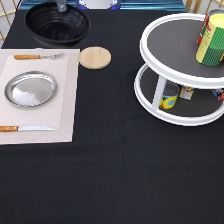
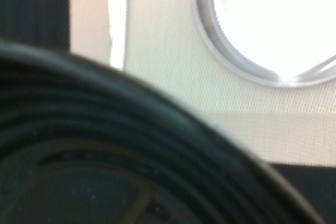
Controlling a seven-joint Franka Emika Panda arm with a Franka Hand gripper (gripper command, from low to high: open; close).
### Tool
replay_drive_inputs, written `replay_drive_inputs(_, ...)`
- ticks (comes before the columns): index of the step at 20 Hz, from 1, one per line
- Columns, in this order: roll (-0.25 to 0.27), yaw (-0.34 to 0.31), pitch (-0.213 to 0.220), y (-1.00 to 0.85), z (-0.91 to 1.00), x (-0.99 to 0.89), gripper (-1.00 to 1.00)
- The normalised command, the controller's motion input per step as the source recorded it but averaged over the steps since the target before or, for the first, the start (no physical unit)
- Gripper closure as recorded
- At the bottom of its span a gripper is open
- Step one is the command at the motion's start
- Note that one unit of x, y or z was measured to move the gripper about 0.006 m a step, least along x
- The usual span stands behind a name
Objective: Pick up the bowl from the lazy Susan and put bowl on the plate
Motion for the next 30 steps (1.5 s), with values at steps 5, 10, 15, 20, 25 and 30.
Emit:
replay_drive_inputs(5, -0.026, -0.106, 0.000, -0.68, -0.64, -0.21, 1.00)
replay_drive_inputs(10, -0.012, -0.071, 0.000, -0.69, -0.75, -0.34, 1.00)
replay_drive_inputs(15, 0.063, -0.063, 0.021, -0.75, -0.88, -0.22, 1.00)
replay_drive_inputs(20, 0.141, -0.033, 0.065, -0.66, -0.81, 0.04, 1.00)
replay_drive_inputs(25, 0.089, 0.012, 0.153, -0.10, -0.34, 0.21, 1.00)
replay_drive_inputs(30, 0.080, 0.060, 0.207, 0.02, -0.09, 0.37, 1.00)
